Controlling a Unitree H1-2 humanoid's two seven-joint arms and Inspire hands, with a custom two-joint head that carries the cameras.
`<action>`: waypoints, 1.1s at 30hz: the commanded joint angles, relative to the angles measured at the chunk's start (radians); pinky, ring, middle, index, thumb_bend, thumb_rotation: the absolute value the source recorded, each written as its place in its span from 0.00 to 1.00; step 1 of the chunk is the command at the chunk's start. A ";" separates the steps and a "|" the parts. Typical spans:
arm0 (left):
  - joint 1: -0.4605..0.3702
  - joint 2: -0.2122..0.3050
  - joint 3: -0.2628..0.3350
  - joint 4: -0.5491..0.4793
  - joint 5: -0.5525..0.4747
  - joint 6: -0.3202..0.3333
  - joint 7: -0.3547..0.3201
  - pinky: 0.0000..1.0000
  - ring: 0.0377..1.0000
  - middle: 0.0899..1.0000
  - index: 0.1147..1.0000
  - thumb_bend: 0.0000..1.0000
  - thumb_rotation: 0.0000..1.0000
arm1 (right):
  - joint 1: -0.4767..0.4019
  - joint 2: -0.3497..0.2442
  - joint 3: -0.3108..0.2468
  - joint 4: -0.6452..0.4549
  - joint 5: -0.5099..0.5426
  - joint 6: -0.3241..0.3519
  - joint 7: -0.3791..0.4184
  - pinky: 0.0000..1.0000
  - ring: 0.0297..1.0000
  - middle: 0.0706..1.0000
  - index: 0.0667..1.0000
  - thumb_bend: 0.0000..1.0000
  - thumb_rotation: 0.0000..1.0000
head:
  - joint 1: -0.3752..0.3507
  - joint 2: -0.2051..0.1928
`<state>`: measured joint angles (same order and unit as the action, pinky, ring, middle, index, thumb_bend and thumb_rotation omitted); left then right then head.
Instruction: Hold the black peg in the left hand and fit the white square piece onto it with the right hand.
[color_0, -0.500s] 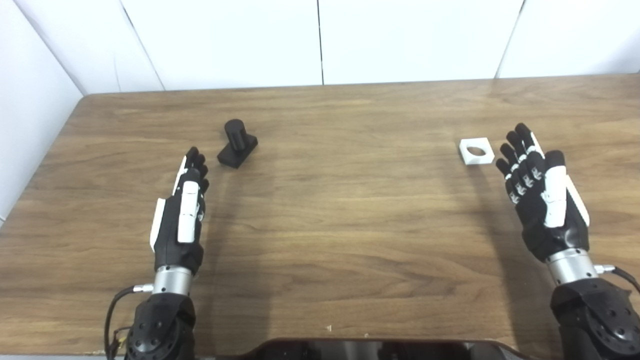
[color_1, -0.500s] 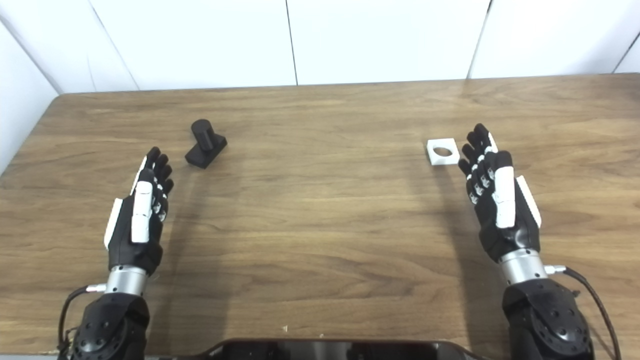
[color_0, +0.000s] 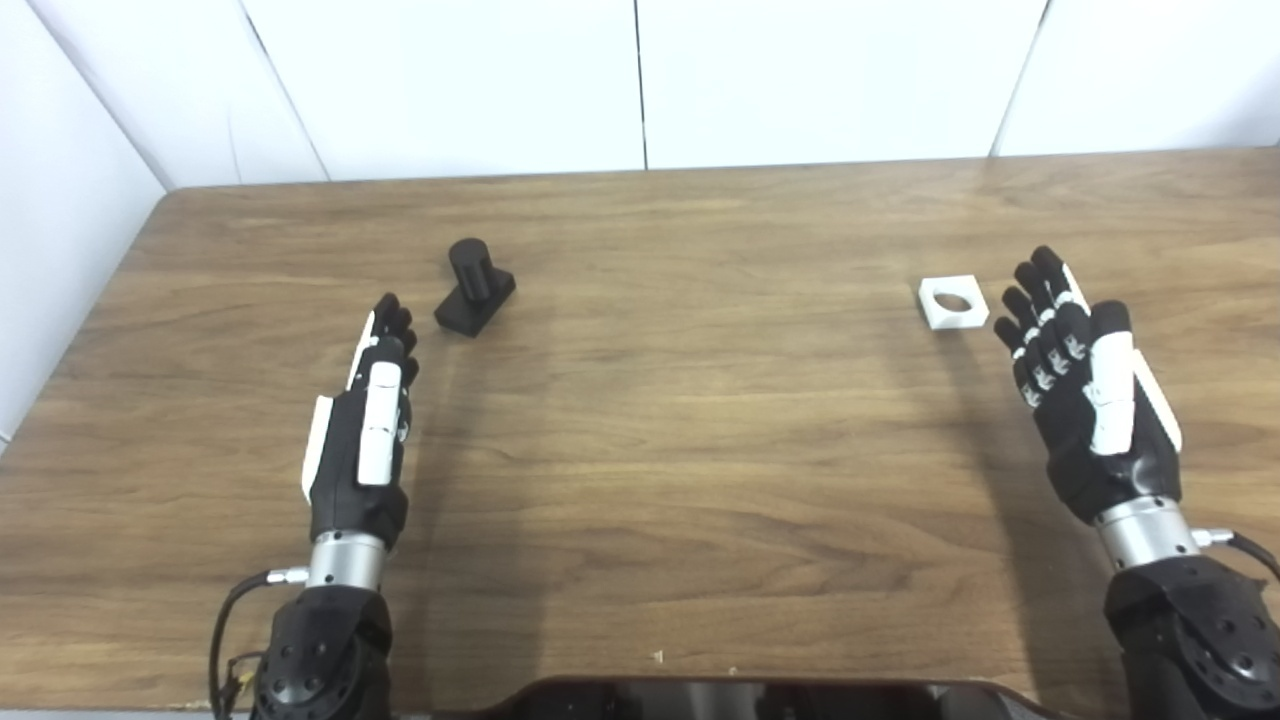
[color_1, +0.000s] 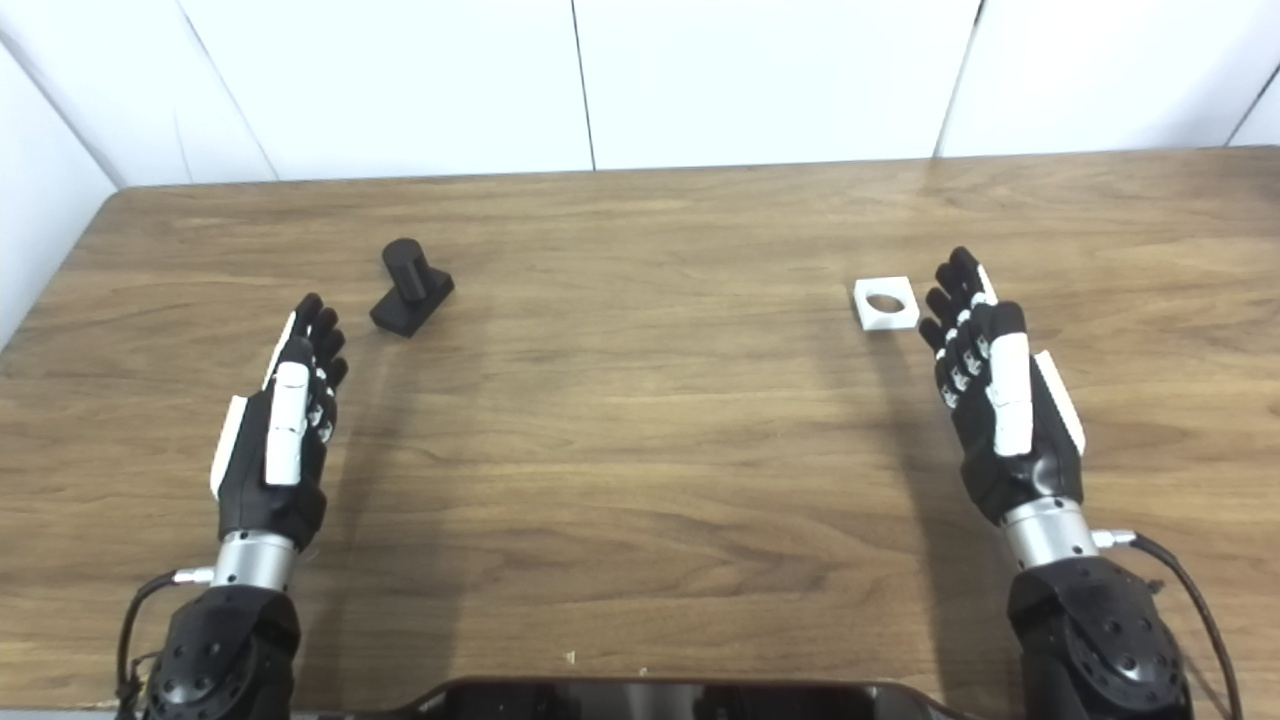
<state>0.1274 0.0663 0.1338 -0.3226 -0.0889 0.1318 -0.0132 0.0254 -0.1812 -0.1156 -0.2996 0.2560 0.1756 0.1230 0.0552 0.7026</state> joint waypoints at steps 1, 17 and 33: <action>-0.005 0.016 -0.012 -0.028 0.072 -0.033 0.018 1.00 1.00 1.00 1.00 0.56 0.90 | -0.024 -0.006 0.000 -0.015 0.006 -0.046 0.016 1.00 1.00 1.00 0.99 0.65 1.00 | 0.001 0.001; -0.067 0.032 -0.077 -0.114 0.625 0.168 0.115 1.00 1.00 1.00 1.00 0.64 0.76 | -0.010 0.011 0.016 0.034 0.010 -0.088 0.024 1.00 1.00 1.00 1.00 0.64 1.00 | 0.043 -0.069; -0.219 0.066 -0.152 0.032 0.939 0.281 0.145 0.97 1.00 0.99 0.85 0.78 0.43 | 0.003 0.021 0.025 0.054 -0.016 -0.113 0.019 1.00 1.00 1.00 0.97 0.67 1.00 | 0.048 -0.106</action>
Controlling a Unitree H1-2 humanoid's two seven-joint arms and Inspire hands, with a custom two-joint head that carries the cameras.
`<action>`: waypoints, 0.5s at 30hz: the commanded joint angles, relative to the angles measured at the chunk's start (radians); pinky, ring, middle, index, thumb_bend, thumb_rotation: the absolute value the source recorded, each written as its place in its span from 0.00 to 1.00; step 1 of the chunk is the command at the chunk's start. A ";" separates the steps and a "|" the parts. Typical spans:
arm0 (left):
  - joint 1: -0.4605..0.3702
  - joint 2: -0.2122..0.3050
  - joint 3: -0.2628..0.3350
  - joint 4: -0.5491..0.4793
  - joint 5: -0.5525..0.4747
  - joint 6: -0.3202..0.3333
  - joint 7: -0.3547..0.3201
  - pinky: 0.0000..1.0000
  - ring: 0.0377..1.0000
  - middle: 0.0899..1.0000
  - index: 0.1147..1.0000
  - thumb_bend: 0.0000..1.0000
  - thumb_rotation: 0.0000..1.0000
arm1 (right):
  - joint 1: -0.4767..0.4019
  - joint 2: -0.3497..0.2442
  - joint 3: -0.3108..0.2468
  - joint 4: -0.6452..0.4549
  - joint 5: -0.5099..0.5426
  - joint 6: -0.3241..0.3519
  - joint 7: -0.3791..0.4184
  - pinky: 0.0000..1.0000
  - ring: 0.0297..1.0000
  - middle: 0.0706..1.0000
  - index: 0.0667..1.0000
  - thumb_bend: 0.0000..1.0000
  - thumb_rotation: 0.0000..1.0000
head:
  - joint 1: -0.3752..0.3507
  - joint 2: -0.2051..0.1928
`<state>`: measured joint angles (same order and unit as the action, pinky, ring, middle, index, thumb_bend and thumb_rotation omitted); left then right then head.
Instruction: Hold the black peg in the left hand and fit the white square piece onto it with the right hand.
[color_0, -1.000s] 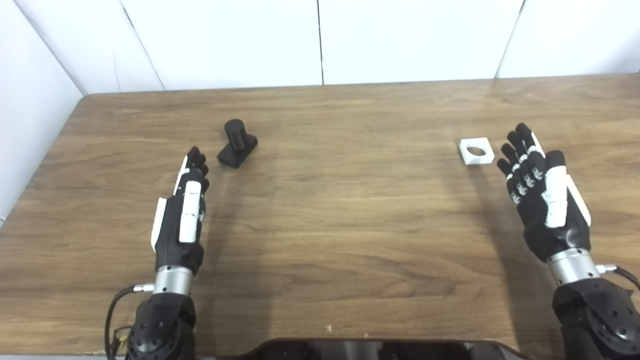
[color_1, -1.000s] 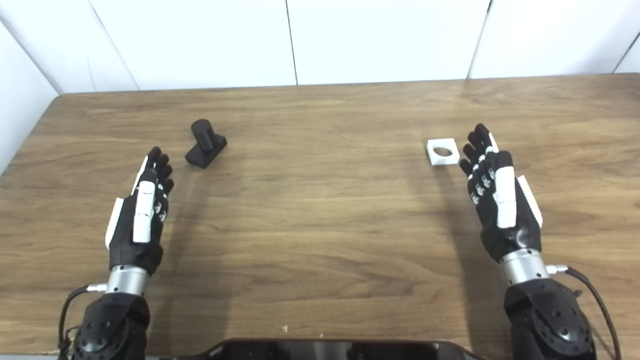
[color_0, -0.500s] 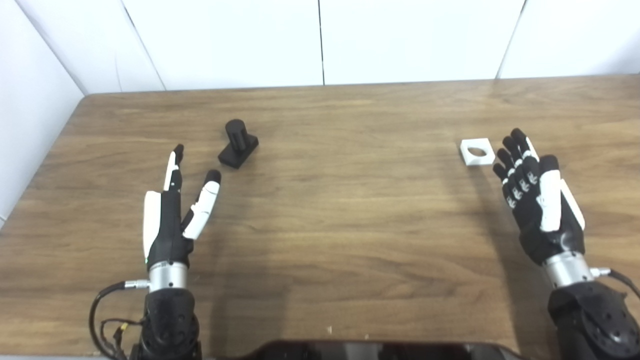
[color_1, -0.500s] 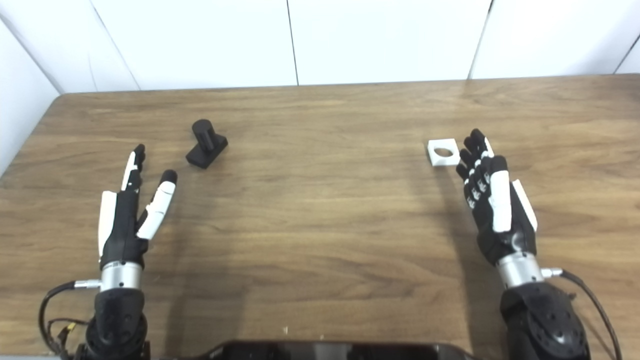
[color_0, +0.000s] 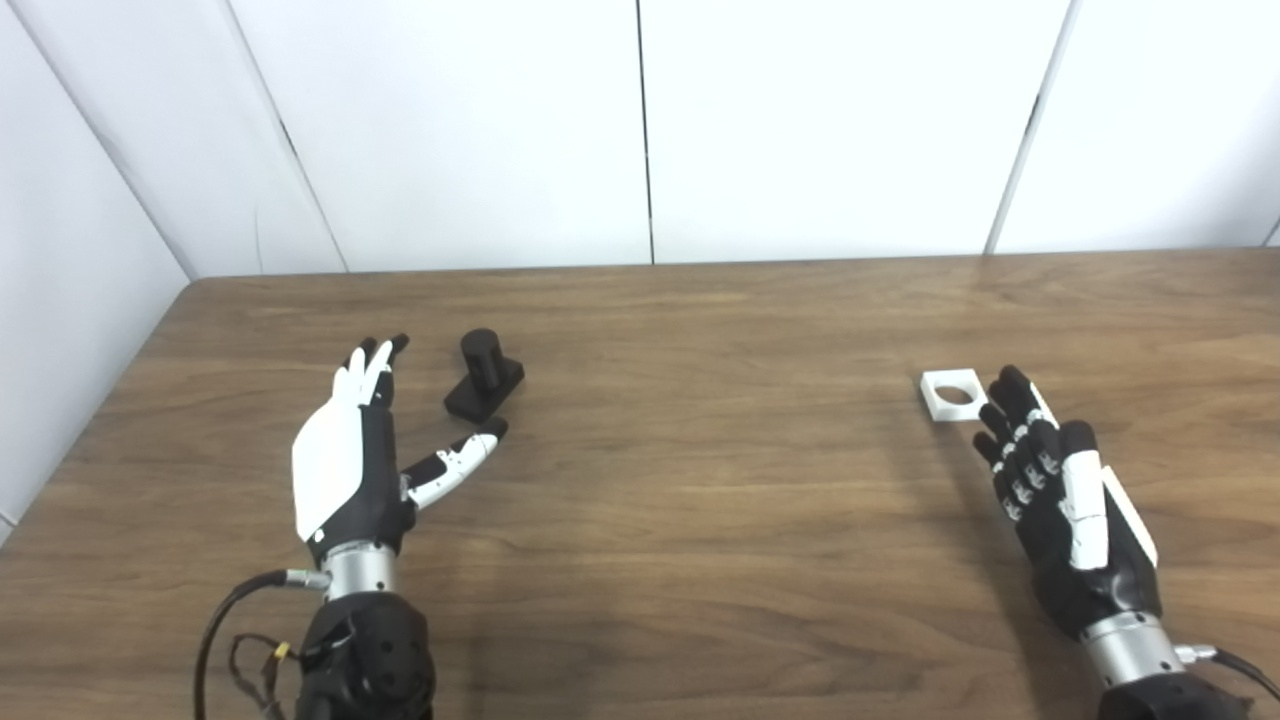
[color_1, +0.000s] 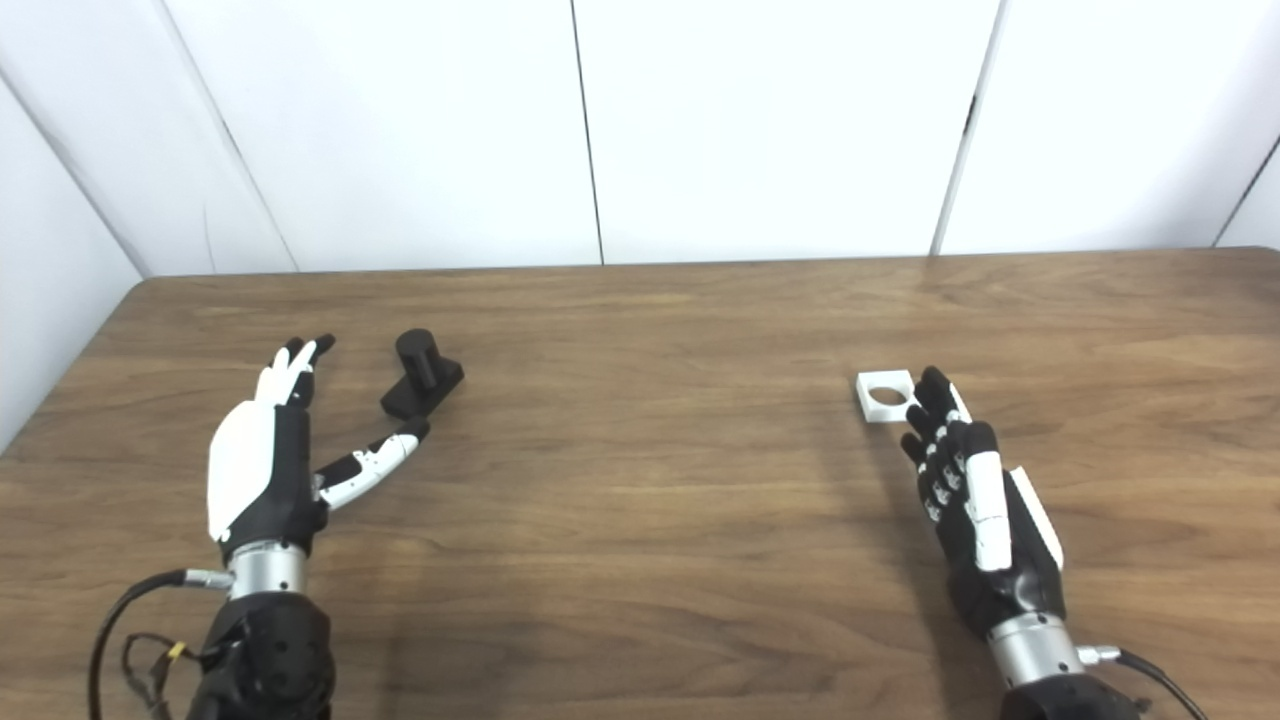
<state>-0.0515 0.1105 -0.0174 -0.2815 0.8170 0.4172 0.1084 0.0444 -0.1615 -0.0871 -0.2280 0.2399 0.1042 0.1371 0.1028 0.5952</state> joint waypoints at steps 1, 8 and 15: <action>-0.043 0.027 -0.005 0.003 0.046 -0.005 0.026 0.98 1.00 0.99 0.85 0.78 0.43 | -0.016 0.000 -0.004 -0.018 0.002 -0.042 0.006 1.00 1.00 1.00 0.97 0.67 1.00 | 0.001 0.002; -0.064 0.062 -0.037 0.092 0.122 0.000 0.038 0.99 1.00 0.97 0.78 0.80 0.42 | -0.012 -0.002 -0.008 -0.021 0.002 -0.038 0.004 0.99 1.00 1.00 0.97 0.68 1.00 | 0.004 0.005; -0.096 0.091 -0.050 0.174 0.136 -0.013 0.060 1.00 1.00 0.96 0.75 0.79 0.43 | -0.009 -0.005 -0.011 -0.026 0.007 -0.035 0.007 1.00 1.00 1.00 0.97 0.68 1.00 | 0.002 0.006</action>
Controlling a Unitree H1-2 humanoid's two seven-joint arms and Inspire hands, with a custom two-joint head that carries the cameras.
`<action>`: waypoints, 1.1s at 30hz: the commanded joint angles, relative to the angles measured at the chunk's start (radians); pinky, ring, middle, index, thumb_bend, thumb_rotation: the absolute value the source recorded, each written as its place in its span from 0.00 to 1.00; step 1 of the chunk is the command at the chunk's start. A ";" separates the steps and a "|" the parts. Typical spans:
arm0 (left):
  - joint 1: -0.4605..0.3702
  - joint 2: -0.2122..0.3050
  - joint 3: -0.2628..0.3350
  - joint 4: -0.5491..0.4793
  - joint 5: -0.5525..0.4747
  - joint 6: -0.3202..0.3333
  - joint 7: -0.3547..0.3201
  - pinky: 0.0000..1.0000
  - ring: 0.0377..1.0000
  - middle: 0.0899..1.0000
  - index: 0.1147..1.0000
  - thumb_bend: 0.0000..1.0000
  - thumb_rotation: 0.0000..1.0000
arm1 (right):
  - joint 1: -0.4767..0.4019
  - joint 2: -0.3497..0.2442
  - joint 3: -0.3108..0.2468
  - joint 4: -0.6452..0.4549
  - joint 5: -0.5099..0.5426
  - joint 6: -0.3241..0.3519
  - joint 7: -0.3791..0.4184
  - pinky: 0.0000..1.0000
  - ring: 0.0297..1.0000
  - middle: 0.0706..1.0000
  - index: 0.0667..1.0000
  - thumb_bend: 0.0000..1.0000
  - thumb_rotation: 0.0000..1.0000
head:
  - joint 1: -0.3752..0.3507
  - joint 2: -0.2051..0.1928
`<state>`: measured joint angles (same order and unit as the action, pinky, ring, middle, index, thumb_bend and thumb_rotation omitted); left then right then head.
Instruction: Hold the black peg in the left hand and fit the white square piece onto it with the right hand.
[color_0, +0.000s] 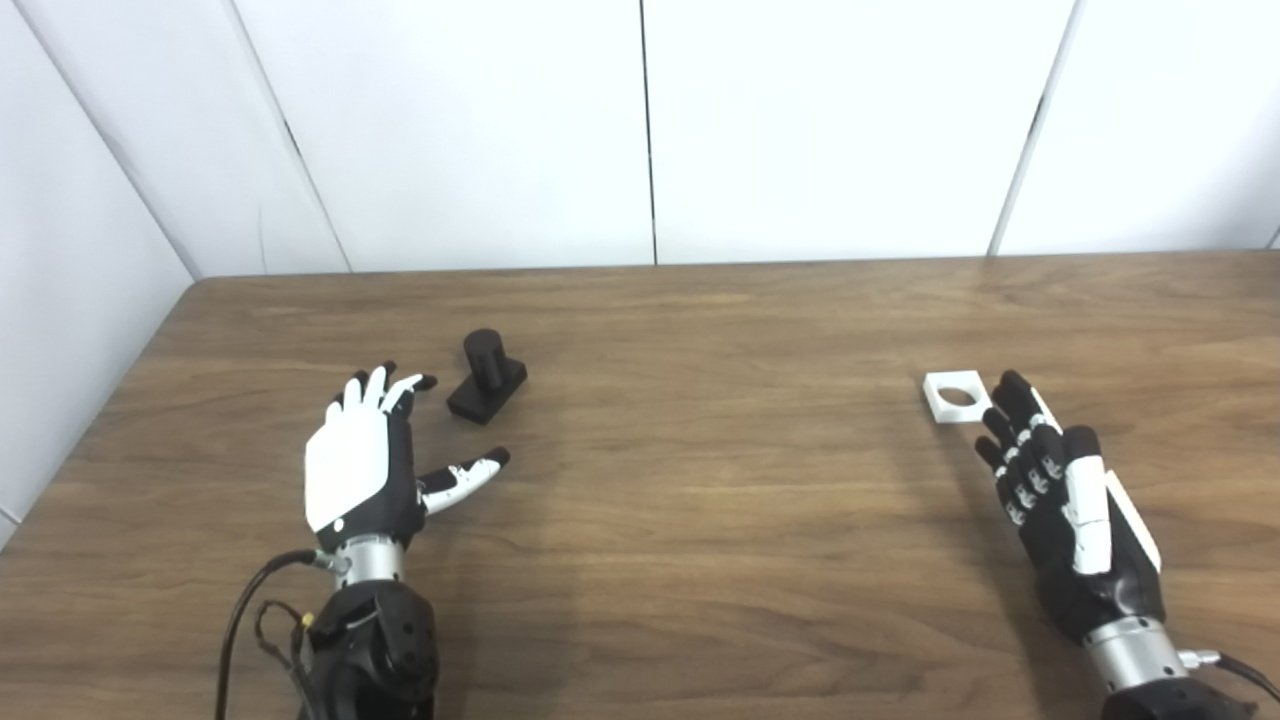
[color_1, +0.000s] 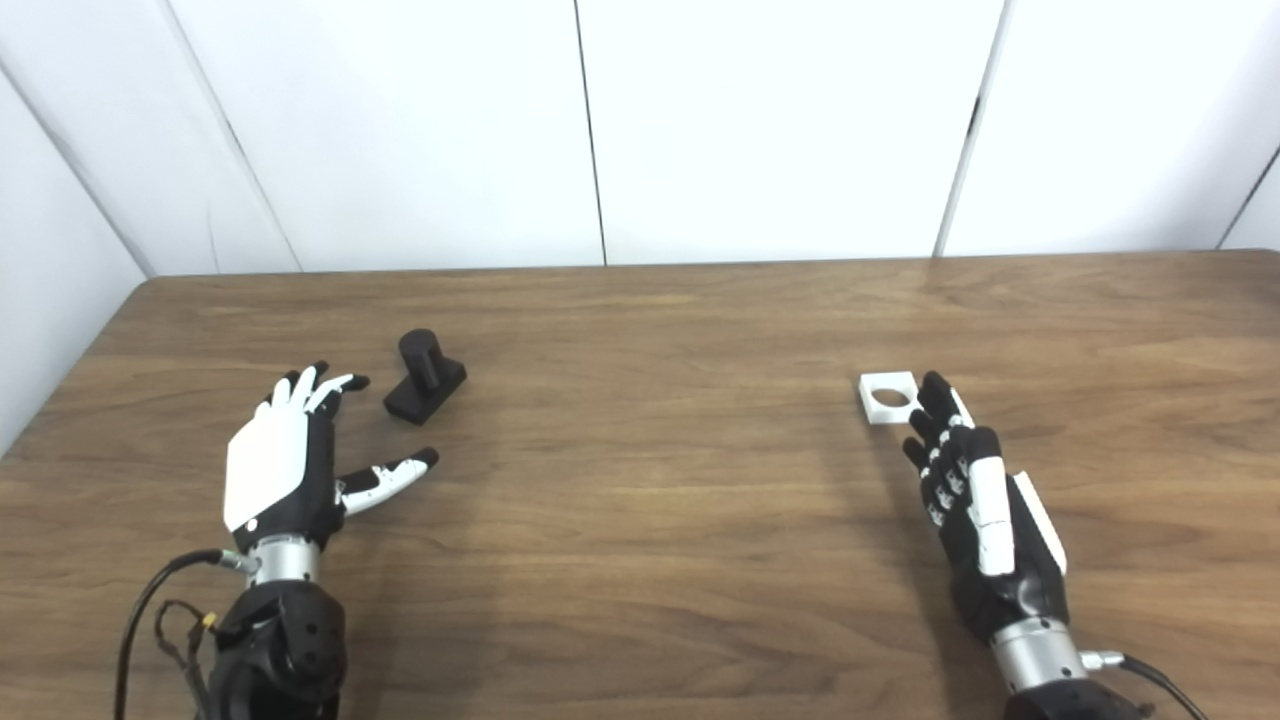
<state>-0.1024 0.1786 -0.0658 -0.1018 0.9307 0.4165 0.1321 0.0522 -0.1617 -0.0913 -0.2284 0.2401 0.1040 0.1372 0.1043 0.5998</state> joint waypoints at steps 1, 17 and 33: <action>-0.052 0.027 -0.003 0.007 0.022 -0.014 0.040 1.00 1.00 0.96 0.75 0.79 0.43 | -0.016 -0.005 -0.008 -0.026 0.006 -0.034 0.006 1.00 1.00 1.00 0.97 0.68 1.00 | 0.001 0.001; -0.158 0.052 -0.009 0.144 -0.024 -0.009 0.054 1.00 1.00 0.96 0.74 0.78 0.44 | -0.017 -0.004 -0.001 -0.019 0.002 -0.044 0.015 1.00 1.00 1.00 0.97 0.68 1.00 | -0.003 -0.004; -0.248 0.071 -0.052 0.226 -0.020 0.036 0.024 1.00 1.00 0.96 0.73 0.77 0.48 | -0.004 0.002 0.002 -0.013 0.006 -0.053 0.018 1.00 1.00 1.00 0.97 0.67 1.00 | -0.006 -0.010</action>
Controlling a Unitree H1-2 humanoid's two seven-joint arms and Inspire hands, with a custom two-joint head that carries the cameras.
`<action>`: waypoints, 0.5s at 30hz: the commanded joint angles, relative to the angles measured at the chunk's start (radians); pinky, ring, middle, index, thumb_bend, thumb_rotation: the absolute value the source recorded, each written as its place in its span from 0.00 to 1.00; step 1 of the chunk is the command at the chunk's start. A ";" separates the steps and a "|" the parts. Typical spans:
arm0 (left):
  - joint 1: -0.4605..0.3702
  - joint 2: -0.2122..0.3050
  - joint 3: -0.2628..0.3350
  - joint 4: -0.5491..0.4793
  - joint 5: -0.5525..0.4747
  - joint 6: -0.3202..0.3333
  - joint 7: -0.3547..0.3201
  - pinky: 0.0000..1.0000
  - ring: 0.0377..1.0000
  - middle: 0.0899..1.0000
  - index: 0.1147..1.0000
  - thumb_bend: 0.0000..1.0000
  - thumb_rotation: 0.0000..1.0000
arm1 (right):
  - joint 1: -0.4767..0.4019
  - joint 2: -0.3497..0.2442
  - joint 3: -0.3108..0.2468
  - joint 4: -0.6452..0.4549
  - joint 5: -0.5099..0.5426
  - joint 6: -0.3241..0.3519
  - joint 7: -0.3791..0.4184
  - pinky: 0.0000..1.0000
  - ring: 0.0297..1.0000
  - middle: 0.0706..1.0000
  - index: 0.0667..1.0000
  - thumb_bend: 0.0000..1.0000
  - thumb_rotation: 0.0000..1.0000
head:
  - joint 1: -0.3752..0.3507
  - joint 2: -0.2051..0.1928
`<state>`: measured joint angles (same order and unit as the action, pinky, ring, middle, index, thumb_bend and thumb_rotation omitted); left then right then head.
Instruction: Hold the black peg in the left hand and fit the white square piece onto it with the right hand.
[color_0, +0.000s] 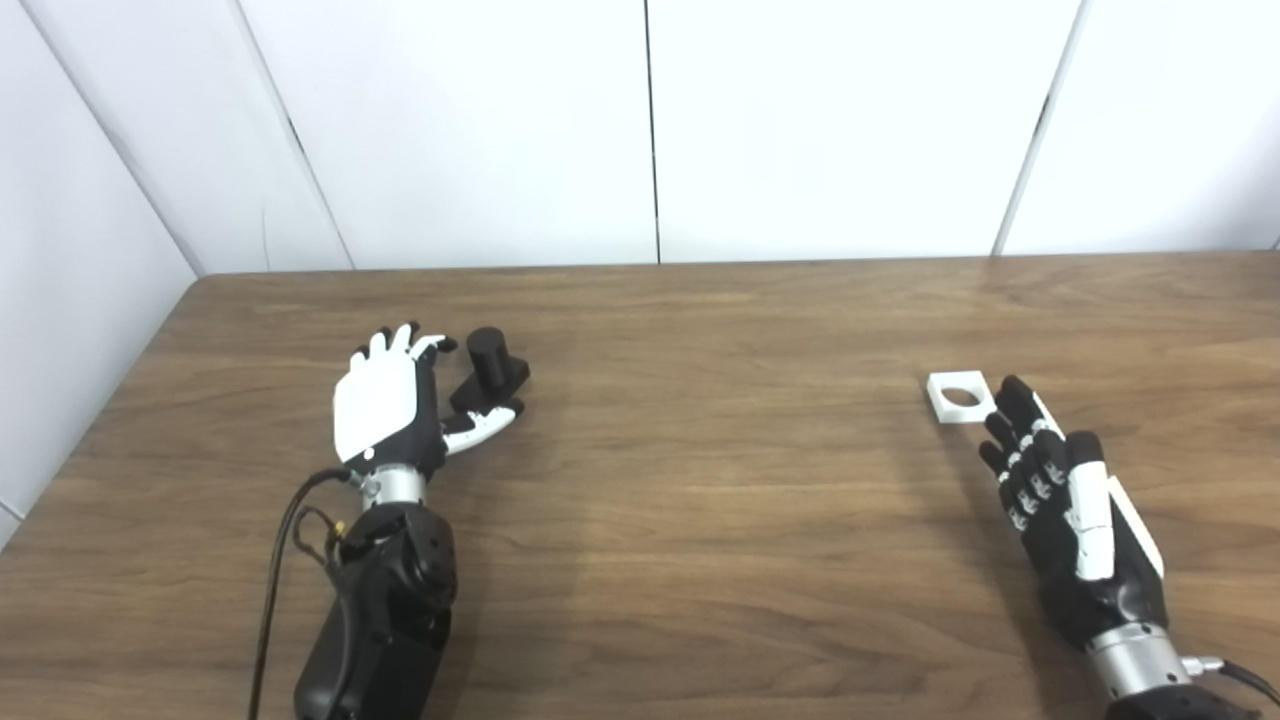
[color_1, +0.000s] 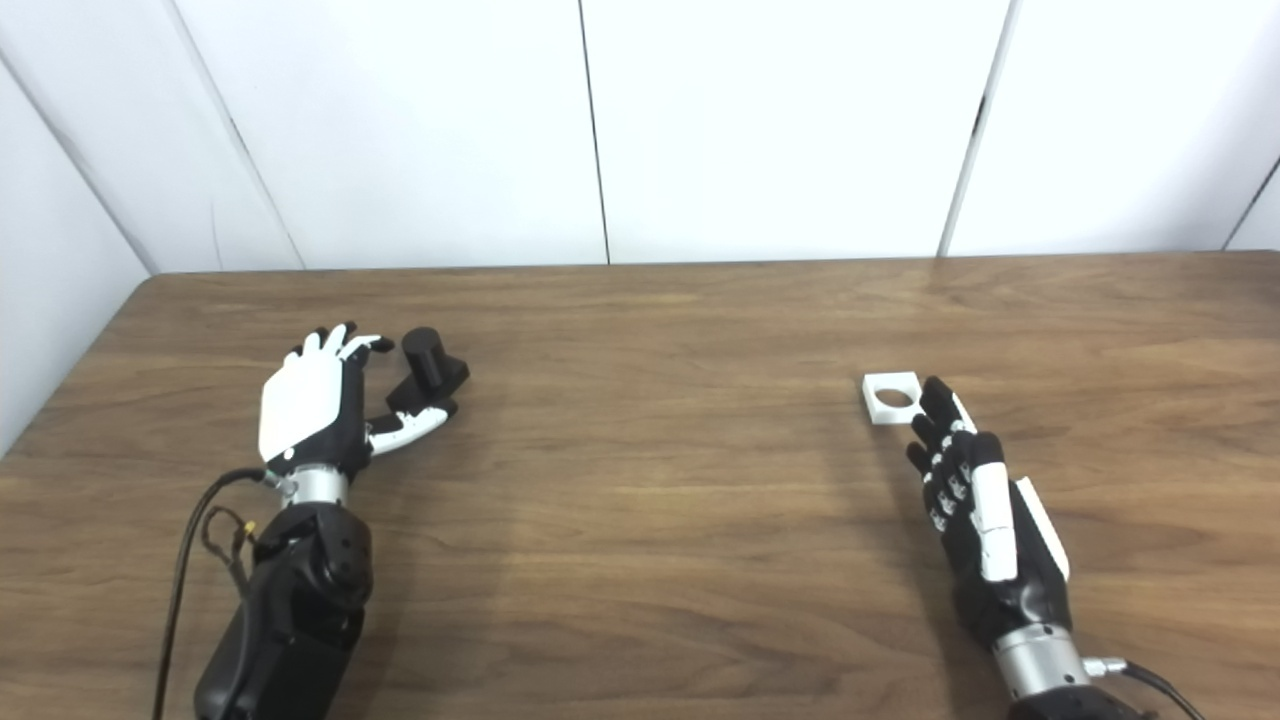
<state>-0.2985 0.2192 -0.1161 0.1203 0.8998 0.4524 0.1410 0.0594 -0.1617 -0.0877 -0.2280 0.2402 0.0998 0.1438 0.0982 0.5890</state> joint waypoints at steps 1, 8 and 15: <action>-0.056 0.032 -0.004 0.009 0.010 0.001 0.014 1.00 1.00 0.95 0.73 0.77 0.47 | -0.010 0.002 -0.001 -0.013 0.005 -0.050 0.011 1.00 1.00 1.00 0.97 0.67 1.00 | 0.000 0.001; -0.080 0.039 -0.011 0.053 -0.002 -0.003 0.029 1.00 1.00 0.95 0.69 0.72 0.47 | -0.006 0.003 -0.004 -0.013 0.008 -0.054 0.009 1.00 1.00 1.00 0.97 0.67 1.00 | 0.001 0.002; -0.095 0.044 -0.018 0.081 -0.004 0.001 0.034 1.00 1.00 0.94 0.65 0.68 0.45 | -0.005 0.003 -0.006 -0.016 0.013 -0.051 0.009 1.00 1.00 1.00 0.97 0.68 1.00 | 0.001 0.004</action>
<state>-0.3347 0.2354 -0.1348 0.2047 0.8905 0.4548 0.1451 0.0666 -0.1617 -0.0881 -0.2272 0.2441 0.0948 0.1443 0.0982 0.5921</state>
